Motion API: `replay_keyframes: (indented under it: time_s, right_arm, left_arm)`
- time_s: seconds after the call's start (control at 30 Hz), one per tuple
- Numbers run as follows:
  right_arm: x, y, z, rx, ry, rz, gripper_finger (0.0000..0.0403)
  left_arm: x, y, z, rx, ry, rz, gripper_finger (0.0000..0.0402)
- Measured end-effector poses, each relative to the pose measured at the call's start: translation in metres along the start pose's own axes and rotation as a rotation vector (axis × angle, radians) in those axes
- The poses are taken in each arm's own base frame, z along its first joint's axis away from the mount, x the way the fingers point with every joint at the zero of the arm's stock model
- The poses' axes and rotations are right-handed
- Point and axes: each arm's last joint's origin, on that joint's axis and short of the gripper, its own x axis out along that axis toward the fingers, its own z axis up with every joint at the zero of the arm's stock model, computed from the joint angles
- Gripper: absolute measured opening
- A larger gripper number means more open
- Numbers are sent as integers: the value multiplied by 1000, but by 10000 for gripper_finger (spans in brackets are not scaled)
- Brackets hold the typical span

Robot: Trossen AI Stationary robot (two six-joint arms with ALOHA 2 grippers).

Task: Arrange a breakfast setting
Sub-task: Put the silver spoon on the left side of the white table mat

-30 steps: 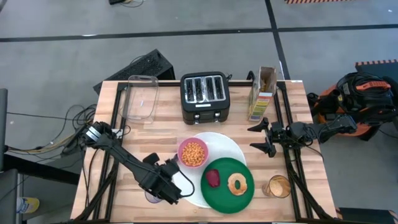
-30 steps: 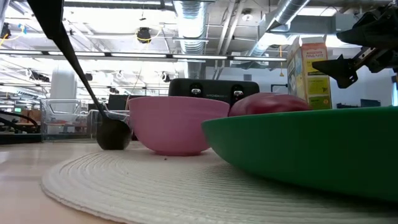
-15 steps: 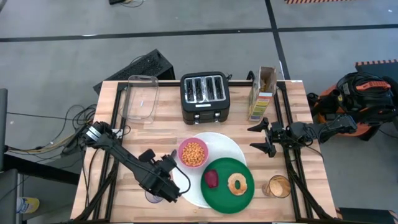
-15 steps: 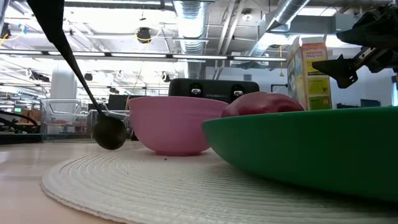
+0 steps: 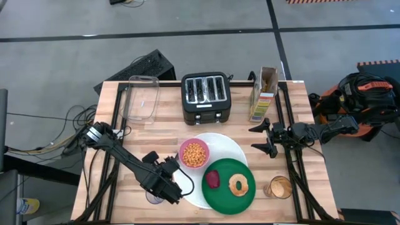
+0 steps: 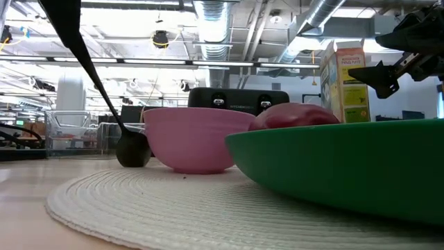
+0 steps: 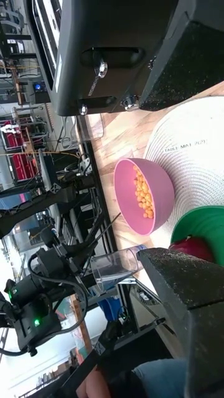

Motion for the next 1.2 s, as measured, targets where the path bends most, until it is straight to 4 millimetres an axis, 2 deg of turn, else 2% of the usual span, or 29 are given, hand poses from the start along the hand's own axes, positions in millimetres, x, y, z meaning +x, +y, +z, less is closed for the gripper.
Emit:
replay_keyframes:
  time_s: [0.3, 1.0, 1.2]
  right_arm:
    - [0, 0, 0, 0, 0, 0, 398]
    - [0, 0, 0, 0, 0, 0, 398]
    - [0, 0, 0, 0, 0, 0, 398]
  left_arm:
    - [0, -1, 0, -102, 0, -7, 4]
    - [0, -1, -1, -86, 53, -23, 5]
    - [0, -3, 0, -89, 46, -36, 39]
